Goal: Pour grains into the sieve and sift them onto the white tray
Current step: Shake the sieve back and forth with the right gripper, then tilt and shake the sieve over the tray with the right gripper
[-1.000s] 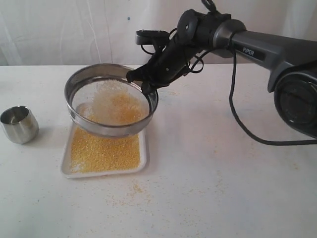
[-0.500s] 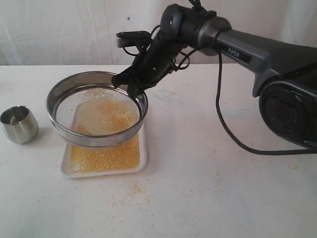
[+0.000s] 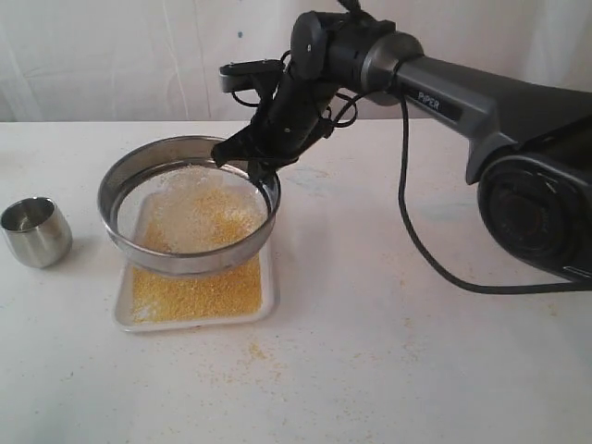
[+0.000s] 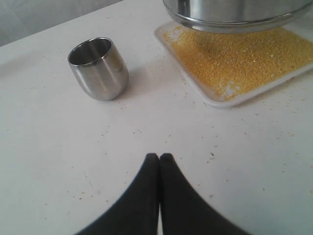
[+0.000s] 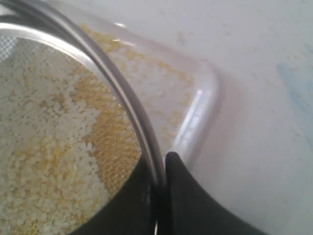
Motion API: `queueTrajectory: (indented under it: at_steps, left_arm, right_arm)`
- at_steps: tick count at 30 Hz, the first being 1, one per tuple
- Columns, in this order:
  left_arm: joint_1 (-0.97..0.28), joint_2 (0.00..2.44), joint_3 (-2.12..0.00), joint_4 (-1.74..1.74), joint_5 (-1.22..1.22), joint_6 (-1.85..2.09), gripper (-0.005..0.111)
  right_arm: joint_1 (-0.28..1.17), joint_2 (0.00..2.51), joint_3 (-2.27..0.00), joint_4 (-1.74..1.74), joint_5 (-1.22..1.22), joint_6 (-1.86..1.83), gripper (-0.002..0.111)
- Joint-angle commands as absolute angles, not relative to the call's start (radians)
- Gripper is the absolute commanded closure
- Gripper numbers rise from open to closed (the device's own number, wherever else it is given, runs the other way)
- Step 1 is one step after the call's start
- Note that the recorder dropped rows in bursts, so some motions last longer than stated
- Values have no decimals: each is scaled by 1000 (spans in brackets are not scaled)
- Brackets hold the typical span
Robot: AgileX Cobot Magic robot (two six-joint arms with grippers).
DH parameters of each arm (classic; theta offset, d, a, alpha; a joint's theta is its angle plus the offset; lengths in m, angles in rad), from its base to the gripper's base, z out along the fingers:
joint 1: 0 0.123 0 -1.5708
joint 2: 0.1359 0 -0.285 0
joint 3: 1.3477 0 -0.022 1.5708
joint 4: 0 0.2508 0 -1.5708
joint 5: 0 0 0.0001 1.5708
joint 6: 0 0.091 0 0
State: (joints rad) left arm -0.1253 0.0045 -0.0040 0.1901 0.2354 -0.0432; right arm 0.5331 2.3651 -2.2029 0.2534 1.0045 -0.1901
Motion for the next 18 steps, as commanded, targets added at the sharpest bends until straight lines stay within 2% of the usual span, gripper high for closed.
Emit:
queueTrajectory:
  at_steps: [1,2,3,6,9,10,12,13,14,15,16,17,18]
  left_arm:
    - [-130,0,0,192,235,-41,107]
    - [-130,0,0,192,235,-41,107]
    - [-130,0,0,192,235,-41,107]
    - [-130,0,0,192,237,-41,107]
    - [-130,0,0,192,237,-41,107]
    - [-130,0,0,192,237,-41,107]
    - [-130,0,0,192,237,-41,107]
    - [-130,0,0,192,237,-41,107]
    - [-130,0,0,192,237,-41,107]
    - [-130,0,0,192,237,-41,107]
    - [-130,0,0,192,237,-41,107]
    - [-130,0,0,192,237,-41,107]
    - [-130,0,0,192,237,-41,107]
  right_arm:
    - [558,2349,-2210,135,910,-43,108]
    - [551,2350,-2210,96,891,109,108]
    - [548,2350,-2210,162,891,61,108]
    - [561,2350,-2212,396,948,-350,108]
    - [558,2353,-2212,103,879,-26,108]
    - [540,2355,-2212,107,903,56,108]
    - [542,2352,-2212,329,1004,-343,108]
    - [544,2352,-2212,269,987,-306,108]
    - [527,2356,-2212,35,932,35,108]
    - [515,2356,-2212,43,925,160,108]
    - [508,2355,-2212,320,949,-121,108]
    - [513,2352,-2212,403,968,-279,108]
    - [519,2352,-2212,335,925,-290,108]
